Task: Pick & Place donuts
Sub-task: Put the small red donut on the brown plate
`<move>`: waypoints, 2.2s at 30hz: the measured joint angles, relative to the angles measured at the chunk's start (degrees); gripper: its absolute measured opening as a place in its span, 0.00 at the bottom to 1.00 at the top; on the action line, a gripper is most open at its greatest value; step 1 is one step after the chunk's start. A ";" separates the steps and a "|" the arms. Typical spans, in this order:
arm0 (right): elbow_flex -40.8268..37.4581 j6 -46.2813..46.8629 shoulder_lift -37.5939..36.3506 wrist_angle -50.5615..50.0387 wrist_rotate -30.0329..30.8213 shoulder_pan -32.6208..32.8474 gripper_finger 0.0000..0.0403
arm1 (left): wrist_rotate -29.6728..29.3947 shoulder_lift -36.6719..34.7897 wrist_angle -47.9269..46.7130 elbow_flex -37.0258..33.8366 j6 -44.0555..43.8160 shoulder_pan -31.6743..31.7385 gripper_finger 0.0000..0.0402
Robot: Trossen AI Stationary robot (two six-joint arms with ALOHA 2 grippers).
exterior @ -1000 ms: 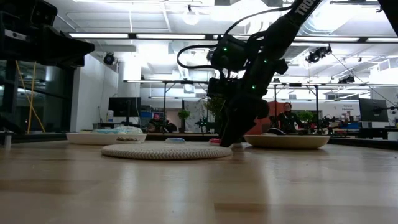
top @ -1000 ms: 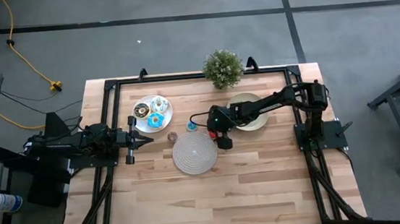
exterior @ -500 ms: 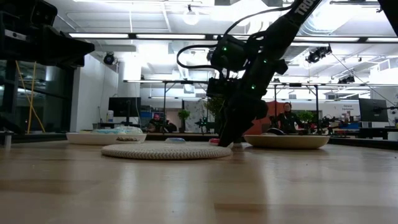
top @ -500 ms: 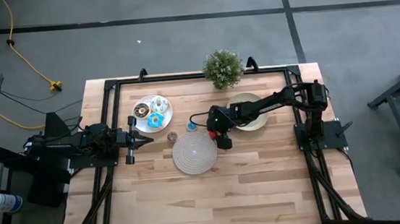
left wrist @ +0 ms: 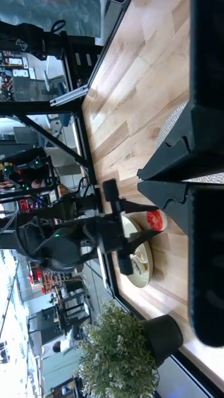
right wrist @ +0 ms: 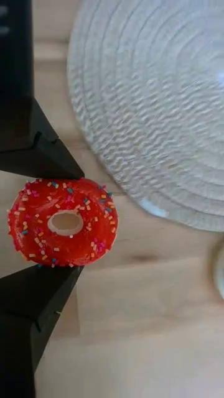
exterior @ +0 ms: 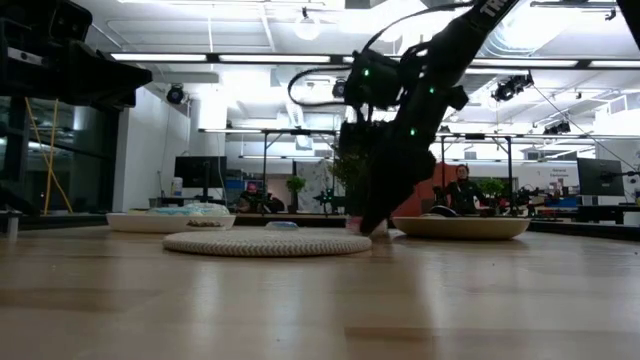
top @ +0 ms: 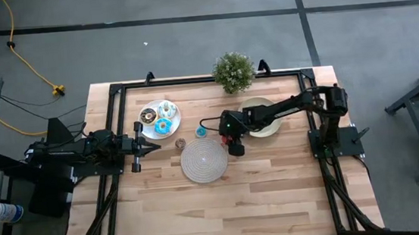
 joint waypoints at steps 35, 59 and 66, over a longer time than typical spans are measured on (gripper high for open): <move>0.12 41.82 -19.17 -41.72 11.39 -4.91 0.49 | 0.00 0.02 0.00 0.00 0.00 0.00 0.00; -17.07 36.12 -19.61 -16.35 19.55 -16.08 0.48 | 0.00 0.01 0.00 0.00 -0.01 -0.02 0.00; -17.07 32.19 -19.61 -14.79 25.06 -17.77 0.48 | -0.01 0.00 0.00 0.00 0.00 -0.02 0.00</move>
